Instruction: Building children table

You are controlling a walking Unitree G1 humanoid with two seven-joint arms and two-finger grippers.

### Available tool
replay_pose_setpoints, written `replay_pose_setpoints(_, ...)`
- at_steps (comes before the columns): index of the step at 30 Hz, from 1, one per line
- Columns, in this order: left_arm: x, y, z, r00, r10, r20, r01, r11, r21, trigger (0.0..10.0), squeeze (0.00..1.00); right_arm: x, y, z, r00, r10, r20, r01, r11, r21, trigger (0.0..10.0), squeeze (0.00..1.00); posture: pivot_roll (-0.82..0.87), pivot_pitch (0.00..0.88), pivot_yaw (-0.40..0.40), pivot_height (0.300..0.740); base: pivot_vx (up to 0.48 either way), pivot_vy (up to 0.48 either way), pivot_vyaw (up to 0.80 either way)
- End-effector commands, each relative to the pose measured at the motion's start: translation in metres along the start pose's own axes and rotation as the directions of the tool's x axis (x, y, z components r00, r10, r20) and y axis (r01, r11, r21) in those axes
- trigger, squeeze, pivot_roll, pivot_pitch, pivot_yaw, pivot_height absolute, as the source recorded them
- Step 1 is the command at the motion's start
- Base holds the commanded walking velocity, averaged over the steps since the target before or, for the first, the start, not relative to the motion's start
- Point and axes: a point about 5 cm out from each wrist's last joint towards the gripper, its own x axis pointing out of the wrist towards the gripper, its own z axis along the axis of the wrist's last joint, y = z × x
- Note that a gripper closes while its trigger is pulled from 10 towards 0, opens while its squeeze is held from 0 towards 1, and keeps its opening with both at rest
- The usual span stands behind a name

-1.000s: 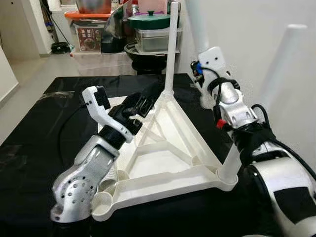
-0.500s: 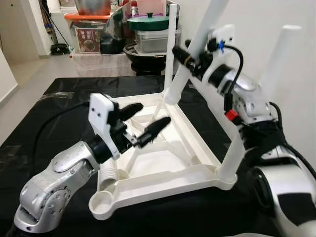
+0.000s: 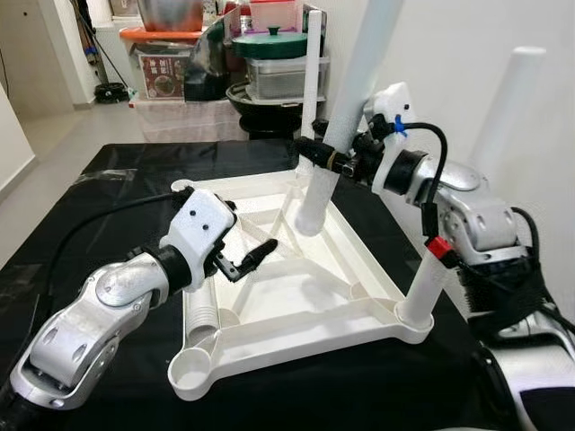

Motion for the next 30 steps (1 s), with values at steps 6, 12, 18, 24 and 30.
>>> replay_pose_setpoints(6,0.005,0.009,-0.003,0.997,0.080,0.024,-0.081,0.993,0.082,10.0,0.00,0.010,0.048,0.003,0.985,0.152,0.087,-0.166,0.966,0.198,0.0,0.00,0.04,0.000,-0.010,0.740,0.000,0.000,0.00)
replay_pose_setpoints(12,0.007,0.009,-0.002,0.995,0.085,0.052,-0.088,0.993,0.074,10.0,0.00,0.012,0.061,-0.002,0.980,0.177,0.091,-0.194,0.952,0.236,0.0,0.00,0.04,0.000,-0.010,0.740,0.000,0.000,0.00)
replay_pose_setpoints(18,0.012,0.004,-0.008,0.997,0.058,0.057,-0.058,0.998,-0.003,10.0,0.00,0.017,0.082,-0.009,0.977,0.193,0.089,-0.211,0.929,0.303,0.0,0.00,0.04,0.000,-0.012,0.740,0.000,0.000,0.00)
replay_pose_setpoints(24,0.014,0.000,-0.019,0.998,0.051,0.029,-0.050,0.998,-0.037,10.0,0.00,0.018,0.078,0.005,0.978,0.165,0.130,-0.200,0.922,0.332,0.0,0.00,0.03,0.000,-0.012,0.740,0.000,0.000,0.00)
replay_pose_setpoints(30,0.018,-0.003,-0.025,0.998,0.055,0.034,-0.052,0.995,-0.084,10.0,0.00,0.021,0.077,0.019,0.973,0.110,0.203,-0.179,0.914,0.363,0.0,0.00,0.03,0.000,-0.013,0.740,0.000,0.000,0.00)
